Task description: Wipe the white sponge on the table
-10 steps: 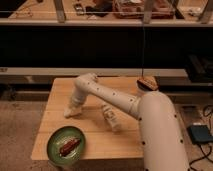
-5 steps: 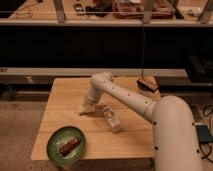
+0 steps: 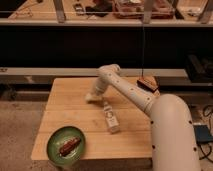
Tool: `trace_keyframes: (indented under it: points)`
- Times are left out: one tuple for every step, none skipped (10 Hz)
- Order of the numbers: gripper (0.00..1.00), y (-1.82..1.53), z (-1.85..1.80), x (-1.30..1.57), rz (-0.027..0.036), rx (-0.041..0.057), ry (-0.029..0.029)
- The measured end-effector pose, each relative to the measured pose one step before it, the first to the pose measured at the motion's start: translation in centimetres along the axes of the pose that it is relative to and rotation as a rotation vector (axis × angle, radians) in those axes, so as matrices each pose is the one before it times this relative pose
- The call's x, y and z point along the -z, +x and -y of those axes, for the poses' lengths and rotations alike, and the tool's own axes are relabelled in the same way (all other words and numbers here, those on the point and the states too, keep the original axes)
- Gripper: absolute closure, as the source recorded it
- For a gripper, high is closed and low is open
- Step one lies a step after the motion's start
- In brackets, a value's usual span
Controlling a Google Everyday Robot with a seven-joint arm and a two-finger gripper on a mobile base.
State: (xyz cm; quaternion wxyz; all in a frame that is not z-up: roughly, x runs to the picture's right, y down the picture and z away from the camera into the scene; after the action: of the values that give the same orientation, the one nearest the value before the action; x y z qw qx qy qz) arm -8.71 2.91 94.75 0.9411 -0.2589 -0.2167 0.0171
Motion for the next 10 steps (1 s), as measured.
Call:
trace_keyframes:
  points:
    - [0.82, -1.825, 0.841, -0.475, 0.01482, 0.01582, 0.01471]
    - [0.82, -3.237, 0.794, -0.842, 0.03054, 0.02622, 0.01418]
    - [0.82, -1.956, 0.19, -0.553, 0.01884, 0.01744, 0.00303]
    - [0.82, -2.486, -0.218, -0.82, 0.02252, 0.02917, -0.00454]
    - [0.82, -2.09, -0.59, -0.828, 0.0179, 0.03142, -0.01082]
    - [0.82, -1.98, -0.969, -0.914, 0.01863, 0.03331, -0.01587]
    - [0.82, -1.555, -1.189, -0.775, 0.01678, 0.0311, -0.01822]
    - [0.82, -1.724, -1.699, -0.767, 0.02419, 0.03379, -0.0245]
    - [0.82, -1.025, -1.548, -0.382, 0.01982, 0.02065, -0.01979]
    - [0.82, -0.26, -0.819, -0.041, 0.00889, 0.00684, -0.00798]
